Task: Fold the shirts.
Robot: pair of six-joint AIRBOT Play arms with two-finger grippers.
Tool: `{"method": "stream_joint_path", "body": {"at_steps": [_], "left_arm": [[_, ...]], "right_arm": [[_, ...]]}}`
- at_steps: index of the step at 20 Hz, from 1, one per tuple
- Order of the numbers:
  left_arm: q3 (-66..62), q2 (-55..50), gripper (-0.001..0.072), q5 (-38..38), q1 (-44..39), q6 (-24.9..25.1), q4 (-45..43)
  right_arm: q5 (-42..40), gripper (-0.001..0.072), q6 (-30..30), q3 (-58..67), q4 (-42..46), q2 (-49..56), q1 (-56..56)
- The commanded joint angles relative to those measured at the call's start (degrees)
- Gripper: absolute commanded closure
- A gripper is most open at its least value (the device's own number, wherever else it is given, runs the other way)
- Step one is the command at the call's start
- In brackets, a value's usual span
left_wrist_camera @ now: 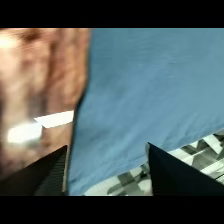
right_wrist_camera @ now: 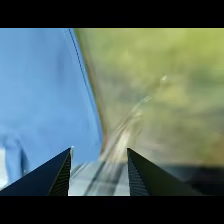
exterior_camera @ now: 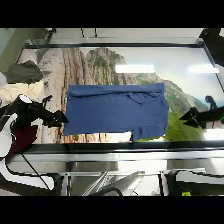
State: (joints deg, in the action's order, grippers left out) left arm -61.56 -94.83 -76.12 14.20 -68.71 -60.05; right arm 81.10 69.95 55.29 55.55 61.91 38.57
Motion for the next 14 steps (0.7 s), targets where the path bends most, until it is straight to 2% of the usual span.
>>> {"method": "stream_joint_path", "body": {"at_steps": [1,2,4,8,14], "left_arm": [[2.19,0.59,0.0394,4.72,-1.97,4.90,7.54],[1.38,0.59,0.0539,4.20,-2.84,5.29,7.69],[-0.66,0.59,0.0697,2.43,-4.04,5.53,7.32],[-4.15,0.59,0.0694,-0.26,-4.20,5.20,7.67],[-6.71,0.63,0.0695,-2.95,-4.20,5.14,7.74]], "right_arm": [[-2.54,0.0249,-4.31,-12.04,-7.08,-4.72,1.22],[-3.43,0.0205,-6.54,-14.64,-10.69,-5.01,1.22],[-5.31,0.0207,-11.21,-18.67,-15.37,-4.98,1.22],[-8.02,0.0207,-15.19,-24.72,-15.72,-4.98,1.22],[-10.93,0.0208,-17.16,-26.69,-15.76,-4.59,0.90]]}}
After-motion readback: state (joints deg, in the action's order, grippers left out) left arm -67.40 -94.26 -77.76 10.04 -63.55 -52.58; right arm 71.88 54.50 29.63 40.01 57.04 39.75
